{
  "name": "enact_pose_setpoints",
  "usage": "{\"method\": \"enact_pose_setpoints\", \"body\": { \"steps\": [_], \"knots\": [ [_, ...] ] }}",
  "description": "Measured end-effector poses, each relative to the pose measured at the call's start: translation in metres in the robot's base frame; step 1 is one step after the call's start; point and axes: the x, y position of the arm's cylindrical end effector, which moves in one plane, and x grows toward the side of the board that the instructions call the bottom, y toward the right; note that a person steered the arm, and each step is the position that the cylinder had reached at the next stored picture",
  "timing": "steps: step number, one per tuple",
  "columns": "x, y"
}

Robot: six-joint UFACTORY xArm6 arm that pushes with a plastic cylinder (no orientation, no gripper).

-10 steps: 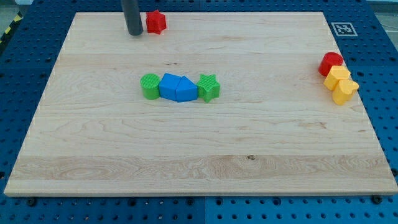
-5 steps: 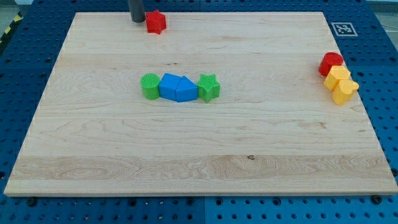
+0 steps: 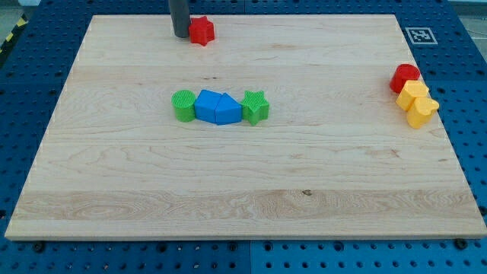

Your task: Move the red star diagonal top right to the green star

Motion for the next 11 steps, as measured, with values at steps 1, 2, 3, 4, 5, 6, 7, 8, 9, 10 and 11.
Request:
{"method": "enact_pose_setpoints", "body": {
  "steps": [1, 2, 3, 4, 5, 6, 7, 8, 9, 10, 11],
  "knots": [
    [0.004, 0.019],
    [0.004, 0.025],
    [0.002, 0.025],
    [-0.007, 0.025],
    [-0.007, 0.030],
    [-0.004, 0.046],
    [-0.004, 0.046],
    [-0.002, 0.049],
    [0.000, 0.056],
    [-0.001, 0.060],
    [-0.015, 0.063]
  ]
}}
